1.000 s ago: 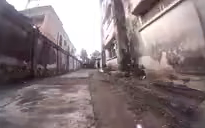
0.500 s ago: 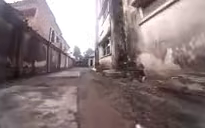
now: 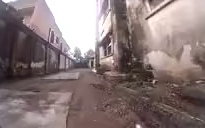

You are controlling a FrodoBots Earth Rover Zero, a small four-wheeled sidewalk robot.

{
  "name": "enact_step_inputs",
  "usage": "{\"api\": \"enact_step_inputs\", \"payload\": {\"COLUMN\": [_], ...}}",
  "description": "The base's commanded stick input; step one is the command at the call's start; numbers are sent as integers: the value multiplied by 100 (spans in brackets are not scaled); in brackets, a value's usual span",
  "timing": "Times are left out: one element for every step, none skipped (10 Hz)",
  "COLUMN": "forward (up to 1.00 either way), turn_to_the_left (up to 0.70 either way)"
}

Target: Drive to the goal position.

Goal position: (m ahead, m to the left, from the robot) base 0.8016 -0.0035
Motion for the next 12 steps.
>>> {"api": "enact_step_inputs", "payload": {"forward": [100,100,100,100,100,100,100,100,100,100,100,100], "turn_to_the_left": [1,16,40,41,41,41,30,10,1,1,1,1]}}
